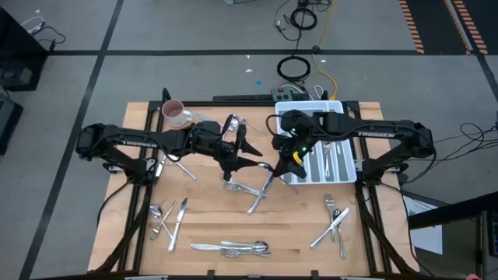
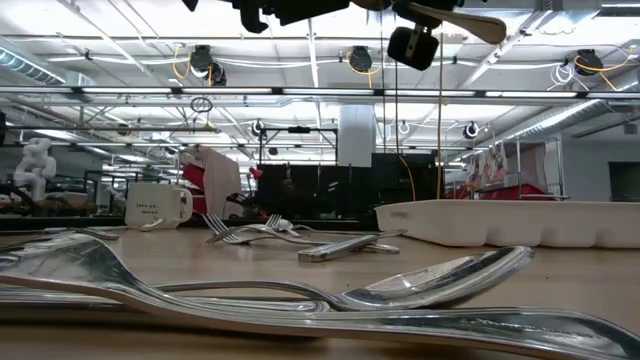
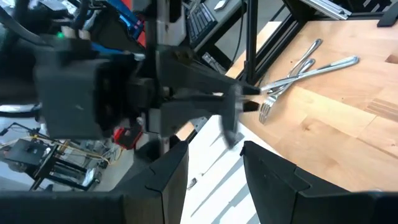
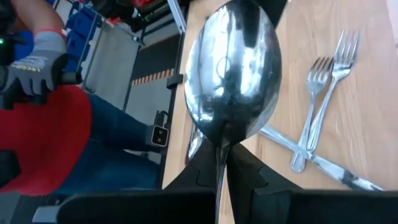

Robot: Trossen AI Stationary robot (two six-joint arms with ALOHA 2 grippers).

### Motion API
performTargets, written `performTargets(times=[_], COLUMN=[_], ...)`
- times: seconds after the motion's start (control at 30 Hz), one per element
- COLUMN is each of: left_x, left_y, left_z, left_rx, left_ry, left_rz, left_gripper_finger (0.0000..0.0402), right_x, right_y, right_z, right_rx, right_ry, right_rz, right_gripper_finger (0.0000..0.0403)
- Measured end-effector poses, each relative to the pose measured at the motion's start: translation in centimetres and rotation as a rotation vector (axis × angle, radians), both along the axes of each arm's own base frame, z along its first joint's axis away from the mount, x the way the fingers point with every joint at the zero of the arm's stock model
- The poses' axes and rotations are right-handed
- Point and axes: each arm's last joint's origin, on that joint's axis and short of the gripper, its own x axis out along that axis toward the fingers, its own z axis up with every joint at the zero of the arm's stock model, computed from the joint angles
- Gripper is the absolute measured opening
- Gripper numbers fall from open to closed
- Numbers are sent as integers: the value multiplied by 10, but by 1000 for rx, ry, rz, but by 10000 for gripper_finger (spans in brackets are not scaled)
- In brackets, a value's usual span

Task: Sort silverware
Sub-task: Put the silver spoon into the silverware tray

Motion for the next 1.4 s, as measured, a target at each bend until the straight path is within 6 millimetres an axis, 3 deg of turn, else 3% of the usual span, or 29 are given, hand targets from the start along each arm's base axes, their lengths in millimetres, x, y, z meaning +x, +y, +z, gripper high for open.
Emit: performTargets(times=[0.37,0.77,1.13,1.4], left_x=[1,1,1,1], left_y=[0,0,-1,1], left_z=[4,3,4,2], left_rx=[6,0,-37,-81], left_ry=[-45,-34,-37,-13], left_rz=[0,-14,-6,86], left_gripper_finger=[157,64,11,7], right_x=[5,6,5,5], right_y=[0,-5,-12,-15], right_z=[0,2,2,0], right_rx=[3,-1,-13,-63], right_ry=[-28,-51,-60,-29], right_rz=[0,-14,-33,-107], right_gripper_finger=[0,0,0,14])
